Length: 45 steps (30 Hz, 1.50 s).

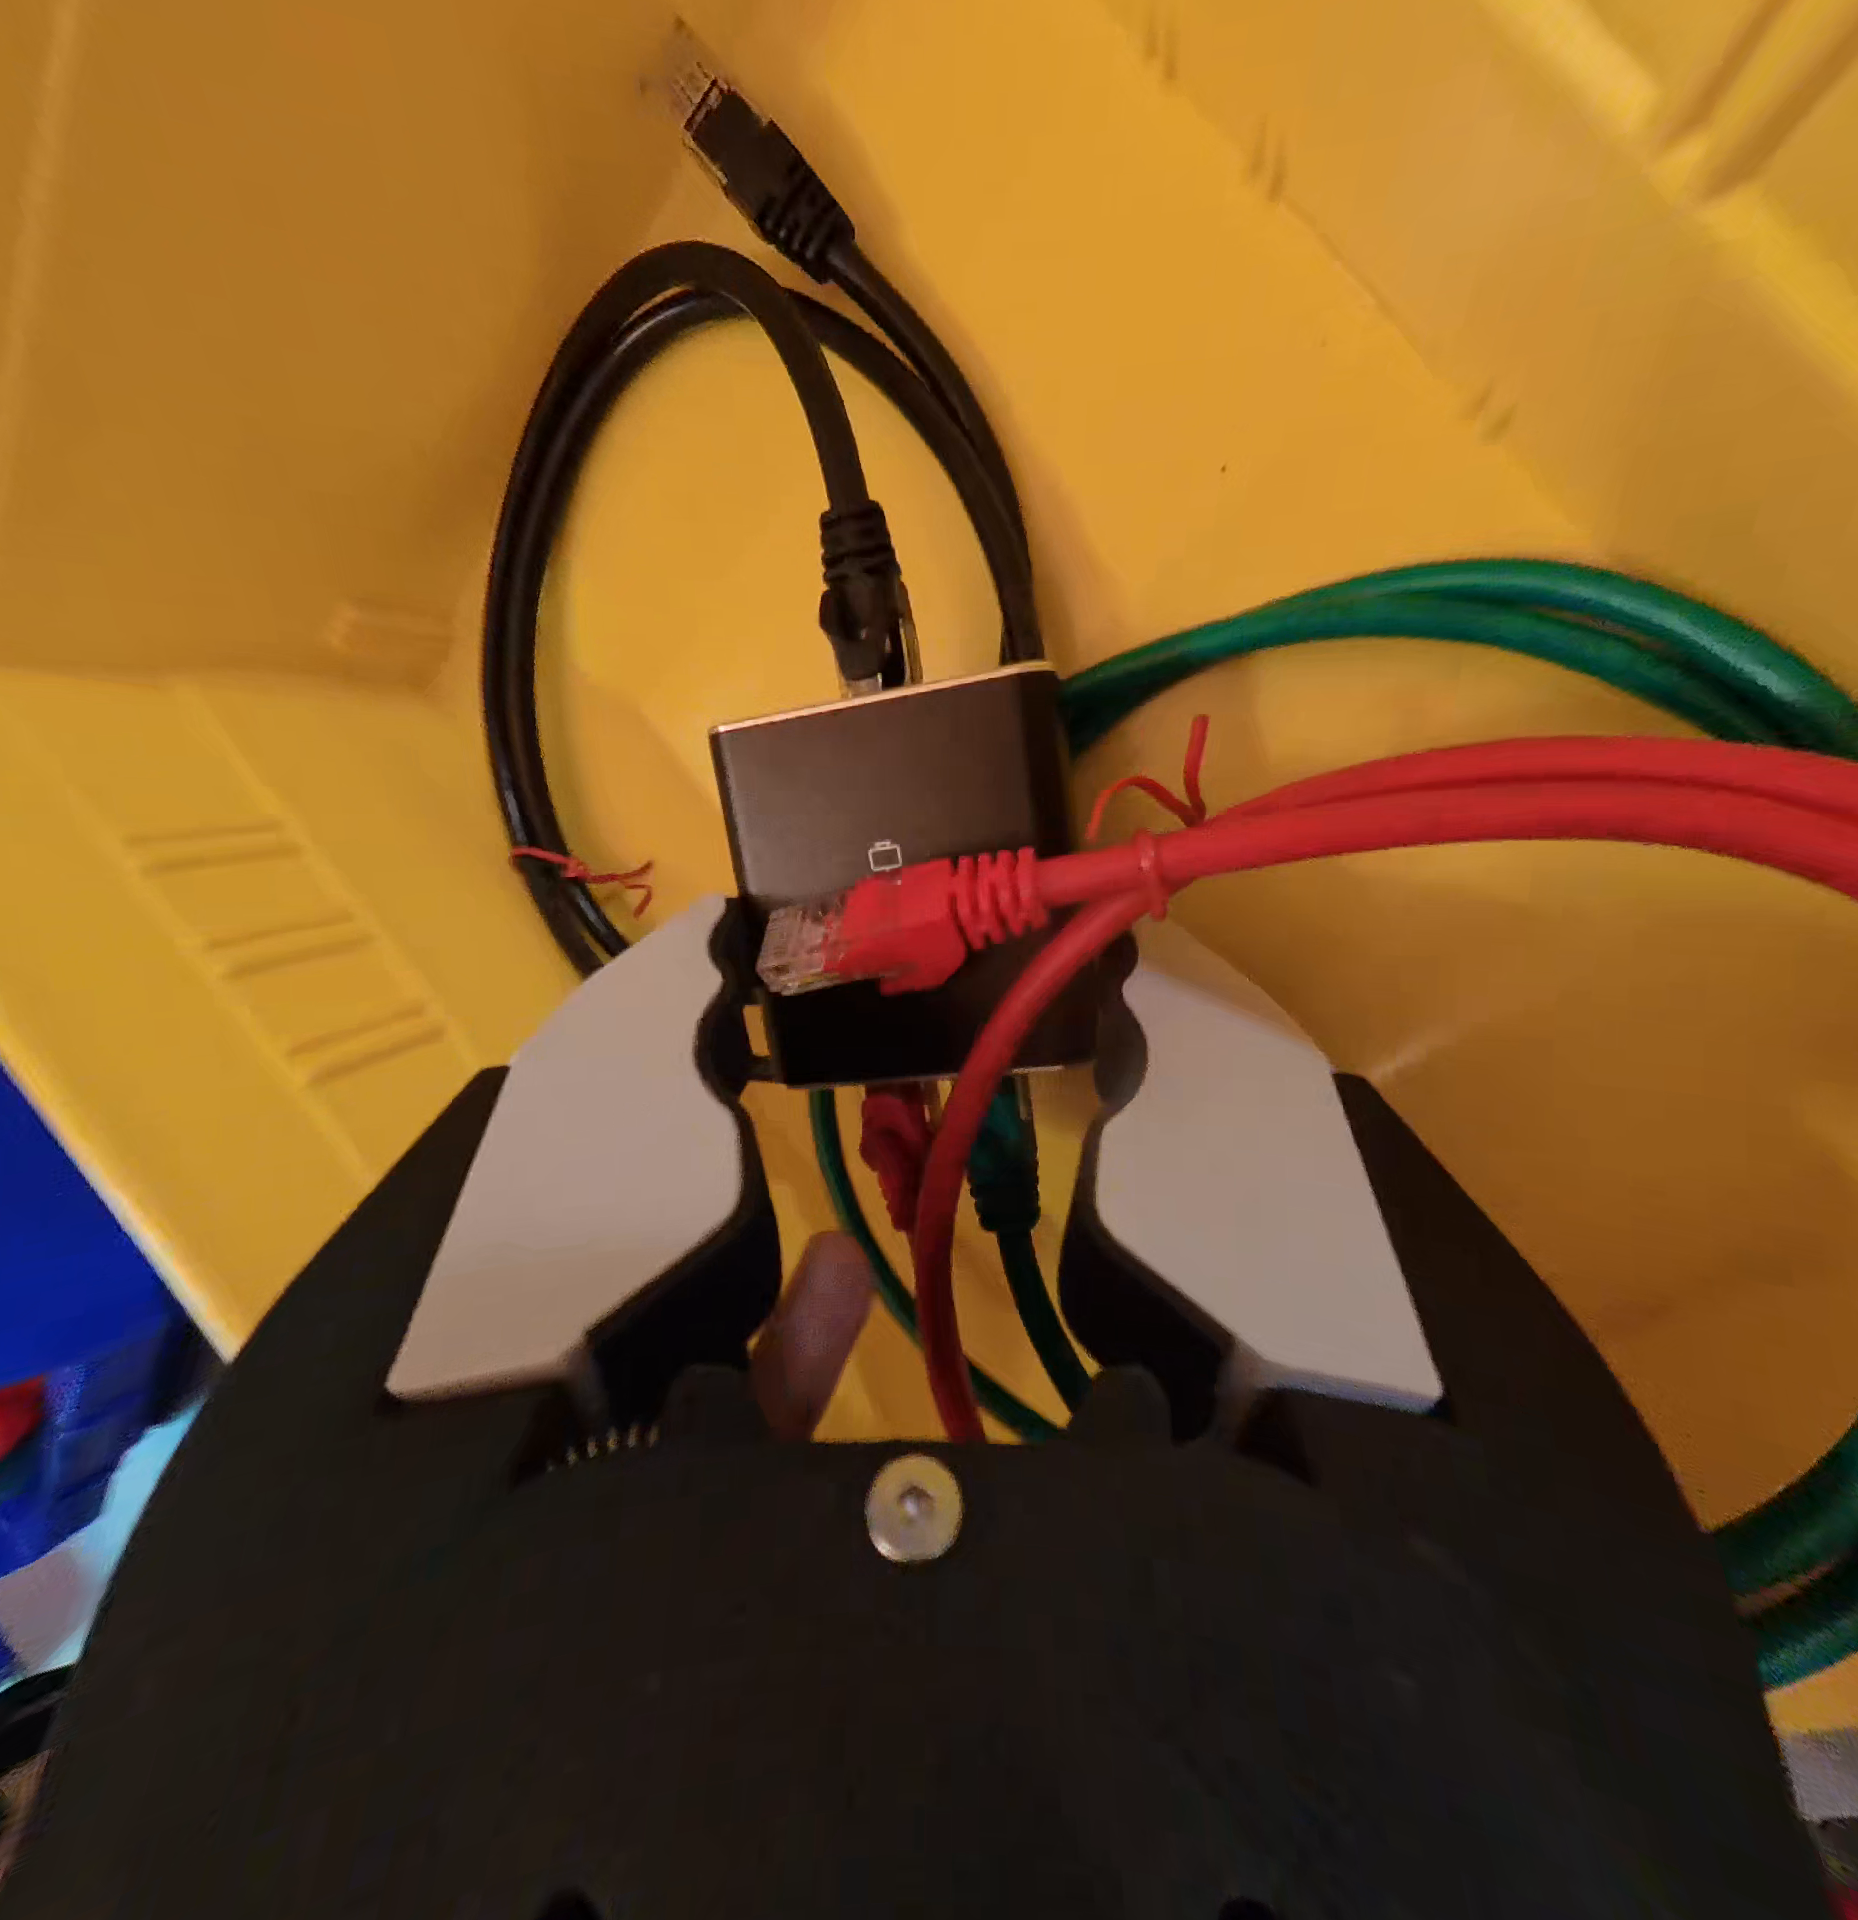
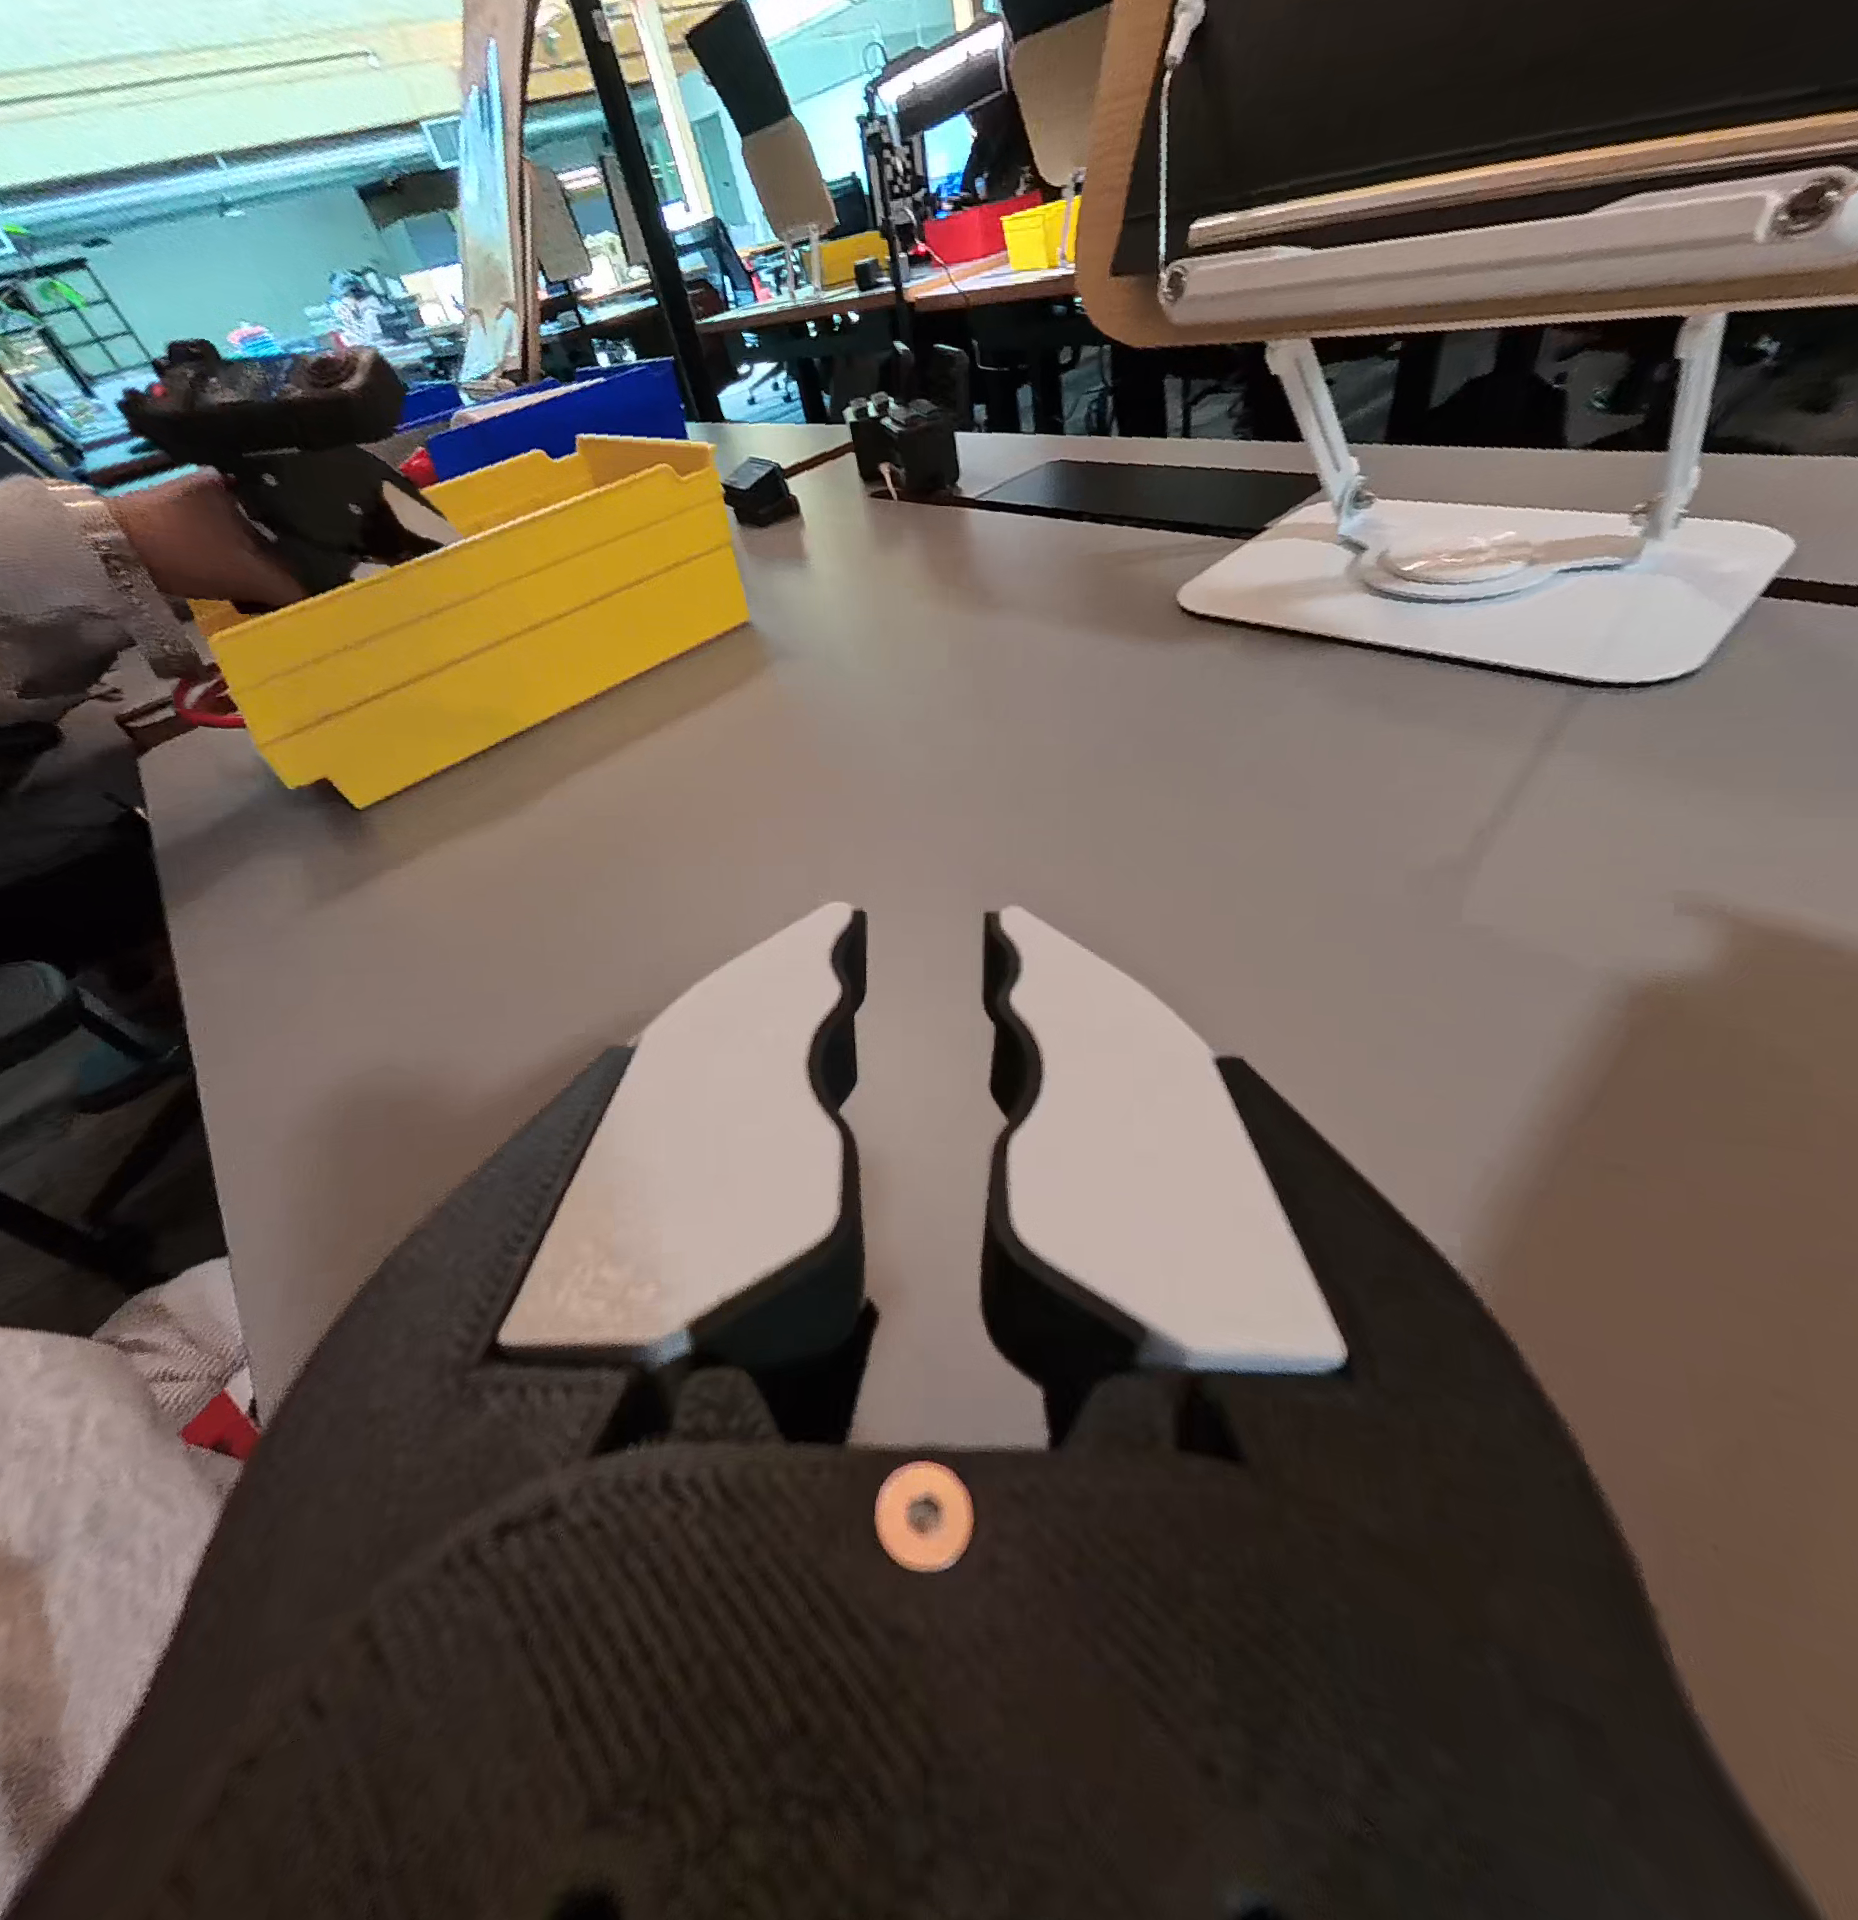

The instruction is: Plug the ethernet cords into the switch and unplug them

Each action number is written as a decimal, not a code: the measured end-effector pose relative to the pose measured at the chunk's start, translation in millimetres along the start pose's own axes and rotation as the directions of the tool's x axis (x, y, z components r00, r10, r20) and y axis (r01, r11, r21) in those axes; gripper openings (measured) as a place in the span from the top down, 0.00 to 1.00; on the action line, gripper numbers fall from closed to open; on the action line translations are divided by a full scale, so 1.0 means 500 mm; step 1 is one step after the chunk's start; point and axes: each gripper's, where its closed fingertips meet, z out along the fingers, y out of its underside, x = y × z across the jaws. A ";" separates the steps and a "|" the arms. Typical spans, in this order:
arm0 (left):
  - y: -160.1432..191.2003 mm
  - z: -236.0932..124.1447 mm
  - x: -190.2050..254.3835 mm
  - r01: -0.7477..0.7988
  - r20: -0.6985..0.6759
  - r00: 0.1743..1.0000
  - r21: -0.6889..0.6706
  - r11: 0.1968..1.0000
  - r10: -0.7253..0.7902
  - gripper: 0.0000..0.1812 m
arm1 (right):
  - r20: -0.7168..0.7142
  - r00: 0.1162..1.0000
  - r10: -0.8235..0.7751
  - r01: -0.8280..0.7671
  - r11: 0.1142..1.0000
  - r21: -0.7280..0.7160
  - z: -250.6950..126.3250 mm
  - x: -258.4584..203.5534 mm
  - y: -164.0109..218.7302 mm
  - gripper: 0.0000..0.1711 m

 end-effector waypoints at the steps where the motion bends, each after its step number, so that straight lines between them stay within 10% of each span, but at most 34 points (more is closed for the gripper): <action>1: 0.002 -0.010 -0.010 -0.018 0.022 1.000 -0.001 1.000 0.018 0.65 | -0.010 1.000 0.006 -0.006 1.000 -0.001 -0.006 0.003 0.003 0.88; 12: -0.164 -0.441 -0.140 -0.105 0.353 0.934 0.399 0.911 -0.047 0.65 | 0.002 0.997 0.073 -0.073 0.997 -0.001 -0.002 0.008 0.008 0.88; 22: -0.441 -0.720 0.031 -0.315 0.409 0.912 0.655 0.686 0.028 0.65 | 0.082 0.991 0.106 -0.111 0.993 0.049 -0.004 -0.023 -0.020 0.88; 27: -0.543 -0.637 0.182 -0.302 0.302 0.947 0.726 0.618 0.108 0.65 | 0.110 0.982 0.156 -0.165 0.983 0.080 -0.012 -0.027 -0.032 0.88; 38: -0.569 -0.194 0.478 -0.164 0.180 0.983 0.792 0.588 0.031 0.65 | 0.190 0.969 0.156 -0.182 0.975 0.128 -0.021 -0.046 -0.046 0.82; 45: -0.608 -0.185 0.570 -0.104 0.053 0.992 0.855 0.508 0.114 0.65 | 0.316 0.891 0.325 -0.333 0.942 -0.032 0.088 -0.097 0.000 0.60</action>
